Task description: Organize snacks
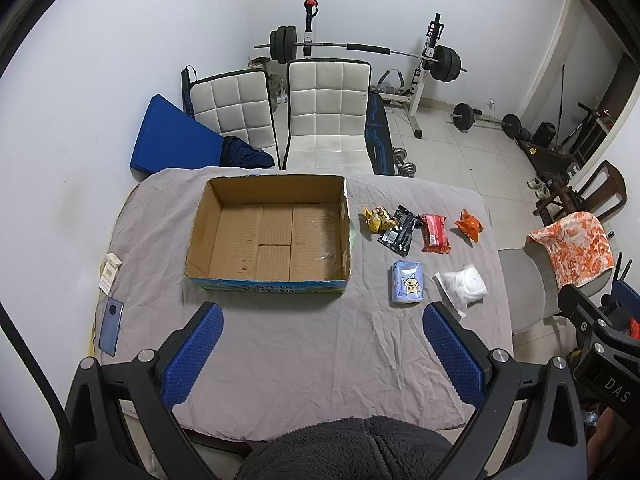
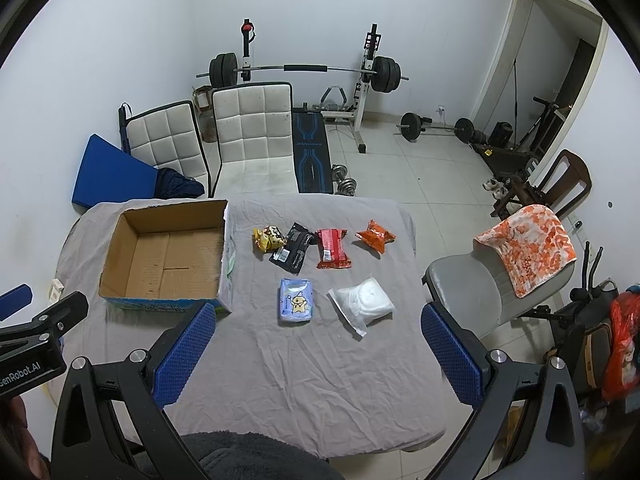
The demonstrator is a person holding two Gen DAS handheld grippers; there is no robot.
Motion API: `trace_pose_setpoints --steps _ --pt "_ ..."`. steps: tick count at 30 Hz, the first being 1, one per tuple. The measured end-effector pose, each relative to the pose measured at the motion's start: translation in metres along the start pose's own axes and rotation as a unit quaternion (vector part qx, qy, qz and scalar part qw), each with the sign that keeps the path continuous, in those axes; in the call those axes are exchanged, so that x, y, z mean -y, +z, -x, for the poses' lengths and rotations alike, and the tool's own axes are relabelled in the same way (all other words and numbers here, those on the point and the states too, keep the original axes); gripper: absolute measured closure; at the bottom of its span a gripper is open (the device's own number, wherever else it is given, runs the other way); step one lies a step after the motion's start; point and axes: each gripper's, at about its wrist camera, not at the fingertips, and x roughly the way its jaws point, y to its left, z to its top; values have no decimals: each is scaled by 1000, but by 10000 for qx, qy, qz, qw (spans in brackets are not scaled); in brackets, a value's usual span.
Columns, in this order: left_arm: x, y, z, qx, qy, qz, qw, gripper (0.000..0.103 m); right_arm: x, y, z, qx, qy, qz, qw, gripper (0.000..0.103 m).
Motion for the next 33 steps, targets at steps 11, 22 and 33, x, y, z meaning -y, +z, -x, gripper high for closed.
trace_pose_setpoints --steps 11,22,33 --pt "4 4 -12 -104 -6 -18 9999 0 3 -2 -12 -119 52 -63 9999 0" --pt "55 28 -84 -371 -147 -376 9985 0 62 9 -96 -724 -244 -575 9954 0" --pt "136 36 -251 -1457 -131 -784 9861 0 133 -7 -323 -2200 -106 -162 9753 0"
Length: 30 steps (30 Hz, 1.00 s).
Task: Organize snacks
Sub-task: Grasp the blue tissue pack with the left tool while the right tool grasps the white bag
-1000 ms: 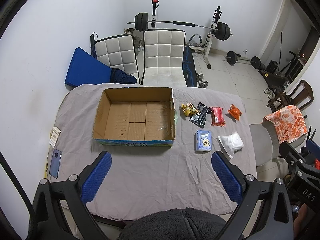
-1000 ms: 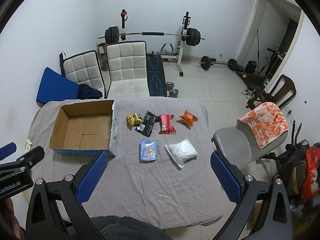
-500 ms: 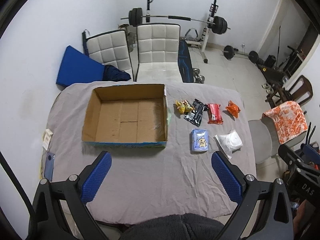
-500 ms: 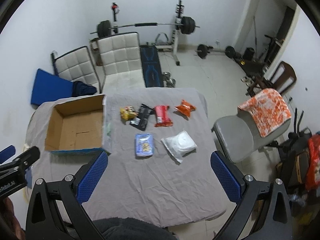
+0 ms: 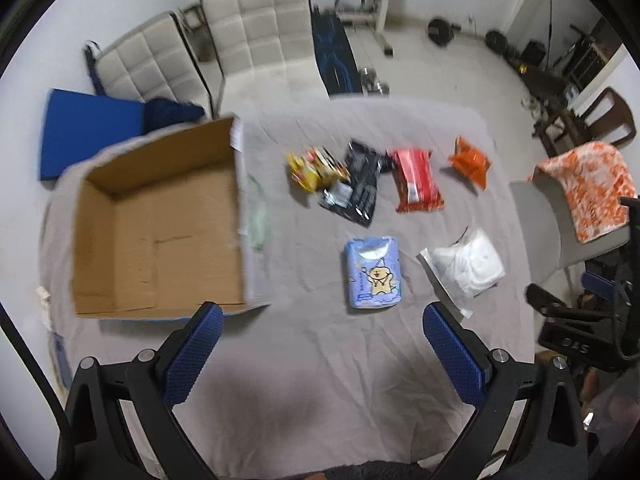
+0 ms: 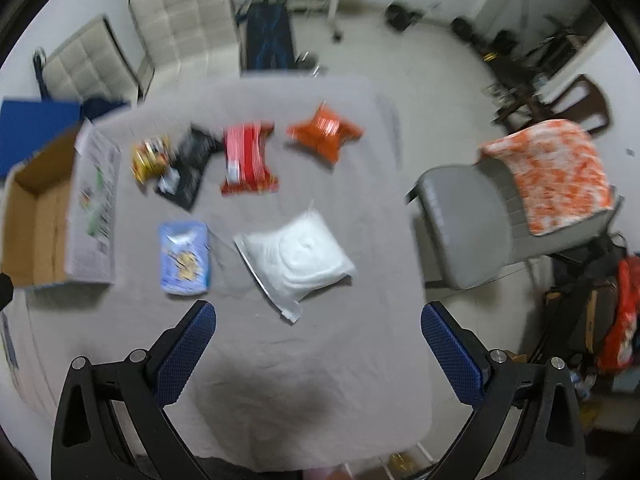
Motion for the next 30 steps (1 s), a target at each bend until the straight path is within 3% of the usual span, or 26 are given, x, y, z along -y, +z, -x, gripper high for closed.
trace_pose_setpoints --steps 6,9,10,15,17,20,24,30 --pt "29 17 -92 -501 14 -159 9986 1 -7 27 -108 -557 65 705 9959 0" --pt "38 21 -133 -892 -115 -150 9958 15 -19 35 -141 -687 148 1065 9918 0" --pt "40 22 -146 -1013 -164 -106 9947 16 -24 36 -151 -715 150 1219 9899 0" --pt "45 20 -170 -1196 -116 -70 9927 16 -46 41 -196 -1020 209 1733 9793 0" --pt "47 20 -175 -1238 -92 -73 9922 16 -47 44 -212 -1107 87 1599 9809 3" --pt "49 21 -188 -1345 -111 -26 9909 16 -27 52 -225 -1412 368 630 9873 7" --pt "55 20 -213 -1528 -165 -17 9881 16 -3 56 -236 -1477 437 -324 9875 8" --pt "56 10 -253 -1840 5 61 9829 16 -9 66 -254 -1567 478 -394 9857 6"
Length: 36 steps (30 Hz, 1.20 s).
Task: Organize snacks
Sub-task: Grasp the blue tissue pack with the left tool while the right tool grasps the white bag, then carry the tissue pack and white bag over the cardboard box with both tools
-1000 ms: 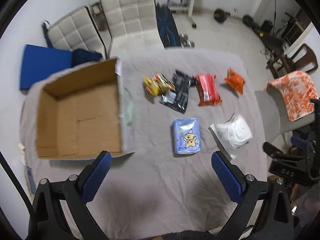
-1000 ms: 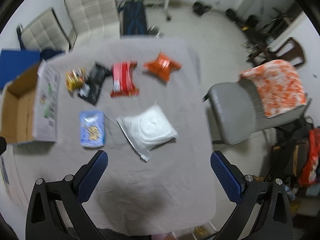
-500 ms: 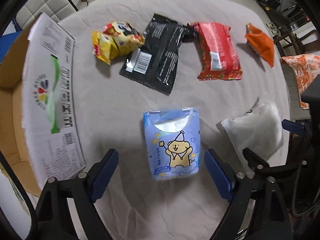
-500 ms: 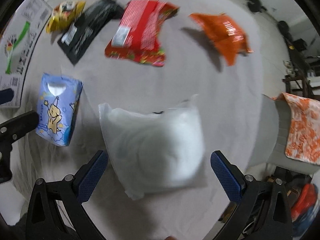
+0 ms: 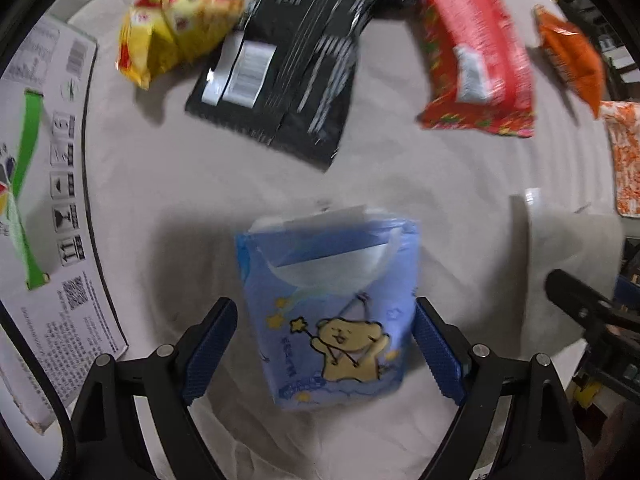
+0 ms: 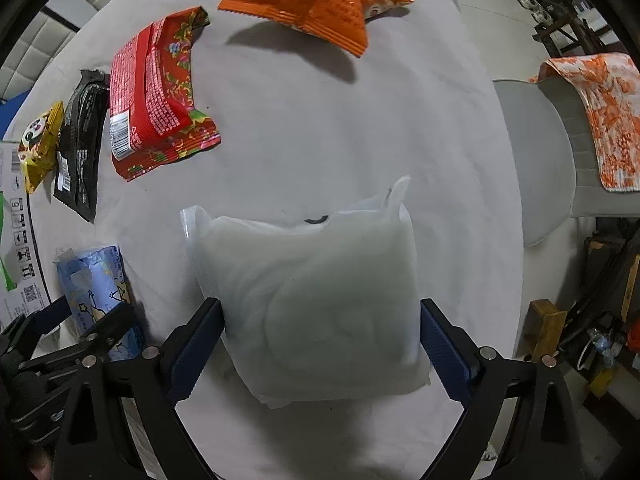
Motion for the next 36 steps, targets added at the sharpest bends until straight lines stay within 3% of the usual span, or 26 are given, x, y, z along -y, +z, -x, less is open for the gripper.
trace_pose_setpoints --steps 7,15,17,19,25,36 --pt "-5 -5 -27 12 -93 232 9997 19 0 9 -9 -92 8 126 9999 5" --pt "1 -6 -5 119 35 196 9997 25 -31 8 -21 -192 -191 487 9984 6" --pt "3 2 1 141 36 210 9997 30 -36 10 -27 -225 -176 498 9984 10" --pt "7 7 12 194 42 224 9996 47 -41 11 -29 -227 -179 514 9983 13" --pt "4 5 25 262 28 215 9994 59 -48 3 -22 -167 -176 624 9978 23" --pt "8 -16 83 674 -88 89 9976 61 -50 -14 0 27 -91 486 9988 27"
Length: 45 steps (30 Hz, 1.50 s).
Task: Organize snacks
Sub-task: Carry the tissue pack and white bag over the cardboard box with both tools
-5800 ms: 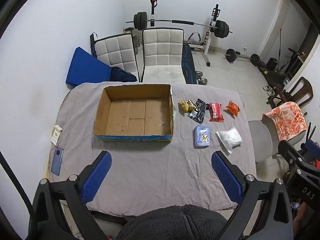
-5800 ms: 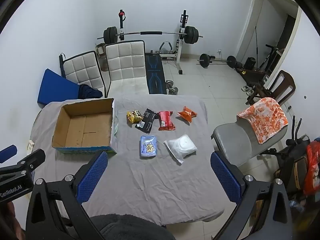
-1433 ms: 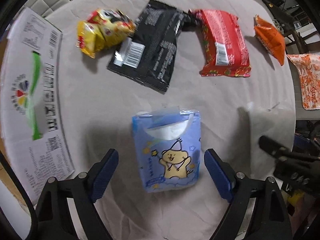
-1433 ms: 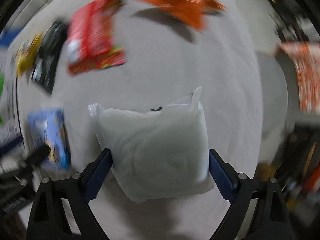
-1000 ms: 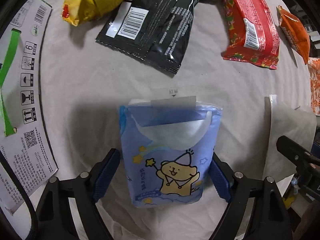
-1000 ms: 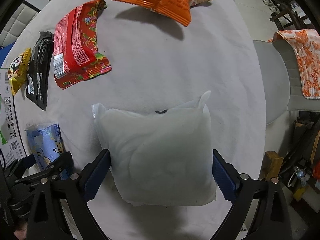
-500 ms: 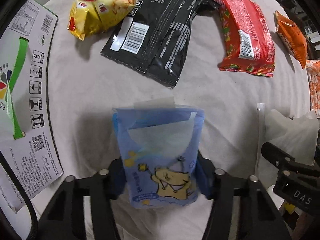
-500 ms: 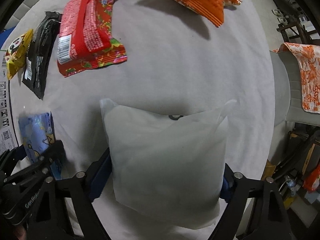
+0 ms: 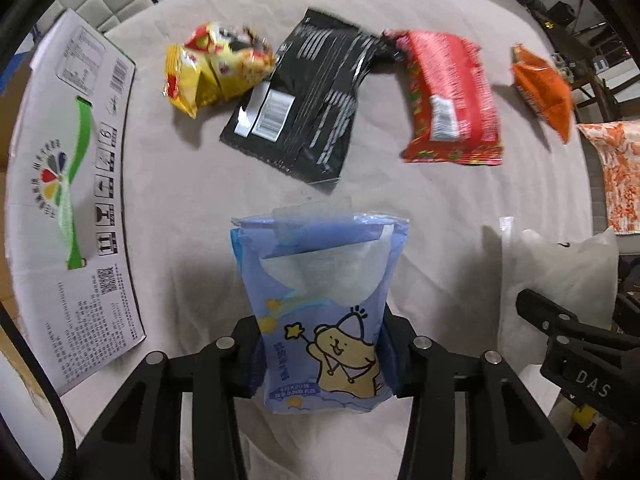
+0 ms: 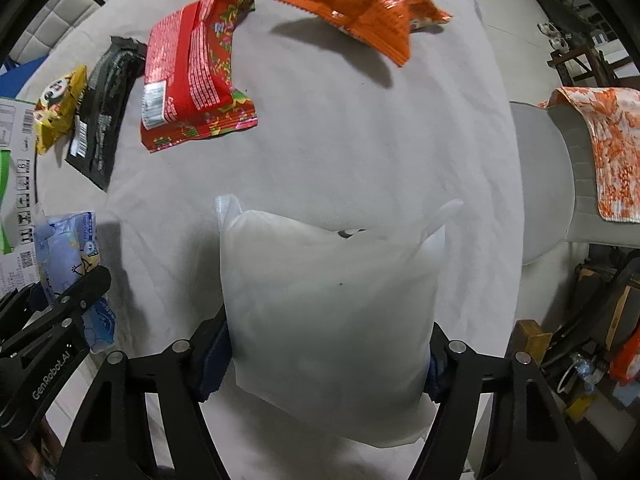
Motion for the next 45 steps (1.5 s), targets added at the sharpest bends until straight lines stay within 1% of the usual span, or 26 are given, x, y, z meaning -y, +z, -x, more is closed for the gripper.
trace_pose_setpoints --steps 6,9,13,14,16,18,20,21,23,28,31,35,39,42,45 --pt "6 -13 52 359 -111 -173 9991 62 -6 -8 23 224 162 -55 9996 27" --pt "4 -13 79 541 -163 -204 9982 62 -10 -18 49 323 260 -57 9991 27" --pt "-7 -20 113 834 -267 -206 9959 62 8 -50 94 517 409 -16 9978 27" --pt "-12 -23 112 896 -285 -206 9954 62 8 -52 101 580 449 4 9973 28" --pt "-16 -30 124 1070 -329 -201 9935 62 2 -61 118 722 504 46 9961 28" --pt "-23 -30 133 1208 -383 -186 9918 62 5 -72 136 831 574 79 9949 28" --pt "-25 -25 133 1351 -413 -178 9898 62 -6 -76 156 950 649 139 9933 28" --pt "-33 -27 144 1441 -441 -171 9884 62 -12 -78 165 1013 679 167 9924 28" --pt "-45 -29 153 1562 -478 -135 9865 62 -22 -79 180 1128 752 231 9905 28" --pt "-88 -34 181 1837 -574 -63 9813 62 -69 -85 214 1382 910 325 9857 28" --pt "-125 -36 197 1969 -580 -24 9787 62 -103 -89 230 1497 1004 380 9829 28" --pt "-177 -38 207 2070 -478 94 9771 62 -158 -90 242 1541 1138 550 9799 28" --pt "-243 -28 202 1987 -377 317 9788 62 -217 -82 242 1548 1167 742 9782 28" --pt "-281 -16 189 1884 -315 432 9806 62 -262 -72 236 1497 1156 857 9782 28" --pt "-314 0 170 1701 -399 551 9831 62 -303 -59 225 1436 1095 928 9792 28"
